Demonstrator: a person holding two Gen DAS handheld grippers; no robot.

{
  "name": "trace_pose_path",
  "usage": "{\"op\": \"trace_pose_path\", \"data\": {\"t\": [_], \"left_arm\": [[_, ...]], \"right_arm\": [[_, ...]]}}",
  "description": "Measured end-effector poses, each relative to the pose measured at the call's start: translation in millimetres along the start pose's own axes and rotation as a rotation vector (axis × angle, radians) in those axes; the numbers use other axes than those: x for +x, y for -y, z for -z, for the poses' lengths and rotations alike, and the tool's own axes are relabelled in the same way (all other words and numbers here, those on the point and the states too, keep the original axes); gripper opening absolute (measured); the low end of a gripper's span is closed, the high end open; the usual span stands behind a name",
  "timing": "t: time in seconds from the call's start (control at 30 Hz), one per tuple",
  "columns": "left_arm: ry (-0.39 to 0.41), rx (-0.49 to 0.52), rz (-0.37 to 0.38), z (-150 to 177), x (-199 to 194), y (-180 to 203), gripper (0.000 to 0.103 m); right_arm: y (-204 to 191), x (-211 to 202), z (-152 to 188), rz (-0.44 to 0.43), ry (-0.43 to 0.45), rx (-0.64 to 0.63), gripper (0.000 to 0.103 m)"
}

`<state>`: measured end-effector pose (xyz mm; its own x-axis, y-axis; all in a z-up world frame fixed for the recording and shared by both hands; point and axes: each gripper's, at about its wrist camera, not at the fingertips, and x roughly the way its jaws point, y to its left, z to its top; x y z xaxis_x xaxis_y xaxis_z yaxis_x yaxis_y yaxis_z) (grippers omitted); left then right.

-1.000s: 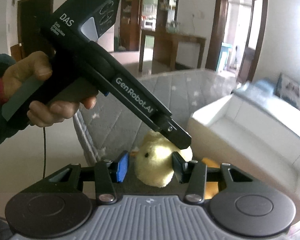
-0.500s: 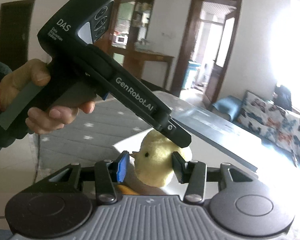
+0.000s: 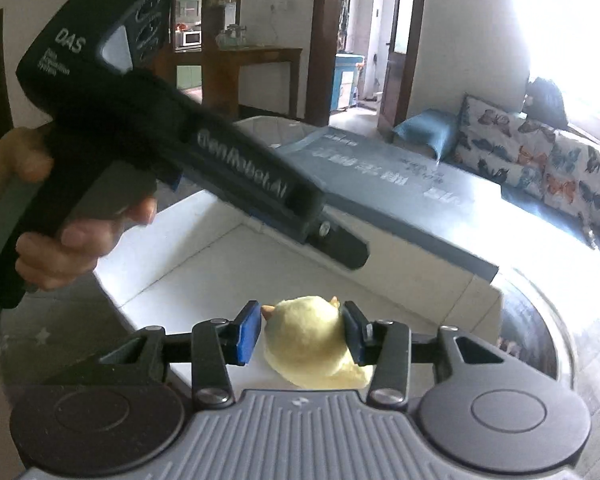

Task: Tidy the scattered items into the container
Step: 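Lift the chick over the box wall and open the left tool inside, then lower the left tool onto the orange rubber duck and grasp it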

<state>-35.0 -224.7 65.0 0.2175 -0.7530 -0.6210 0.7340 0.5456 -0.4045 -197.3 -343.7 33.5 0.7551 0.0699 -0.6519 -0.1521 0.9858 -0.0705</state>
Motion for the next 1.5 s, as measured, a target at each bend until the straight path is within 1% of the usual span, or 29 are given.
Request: {"op": "trace_pose_path", "data": {"t": [0.03,0.1,0.23,0.3,0.37,0.4,0.5,0.6,0.7,0.83,1.03,1.23,1.4,1.5], "left_arm": [[-0.001,0.003,-0.004,1,1,-1,0.049],[0.004,0.017,-0.013,4,-1,0,0.049],[0.021,0.047,-0.031,8,-9,2,0.049],[0.034,0.045,-0.039,9,-14,1,0.049],[0.046,0.037,-0.047,10,-20,0,0.049],[0.050,0.034,-0.052,11,-23,-1,0.049],[0.055,0.030,-0.067,13,-32,-2,0.049],[0.059,0.022,-0.079,17,-39,-4,0.049],[0.069,0.019,-0.082,22,-49,-4,0.049],[0.077,0.036,-0.105,30,-58,-1,0.049],[0.095,0.045,-0.106,40,-75,7,0.049],[0.109,0.058,-0.107,49,-91,14,0.049],[0.109,0.087,-0.128,65,-105,23,0.049],[0.104,0.089,-0.134,76,-112,26,0.049]], "right_arm": [[0,2,-3,0.000,-0.003,0.005,0.044],[1,4,-8,-0.030,-0.007,0.040,0.044],[-7,8,-11,-0.013,-0.016,0.004,0.045],[-12,11,-11,-0.010,-0.022,-0.009,0.045],[-29,10,-9,-0.006,-0.030,-0.007,0.045],[-30,12,-10,-0.001,-0.029,-0.007,0.045],[-34,20,-14,0.004,-0.031,-0.014,0.052],[-36,23,-16,0.015,-0.030,-0.016,0.054],[-44,15,-8,0.014,-0.019,0.002,0.062],[-47,10,-4,0.017,-0.005,0.012,0.062],[-44,-2,-1,-0.008,0.010,0.050,0.062],[-53,-22,3,-0.006,0.037,0.041,0.062],[-62,-44,11,-0.036,0.054,0.042,0.062],[-72,-57,21,-0.064,0.044,0.030,0.062]]}}
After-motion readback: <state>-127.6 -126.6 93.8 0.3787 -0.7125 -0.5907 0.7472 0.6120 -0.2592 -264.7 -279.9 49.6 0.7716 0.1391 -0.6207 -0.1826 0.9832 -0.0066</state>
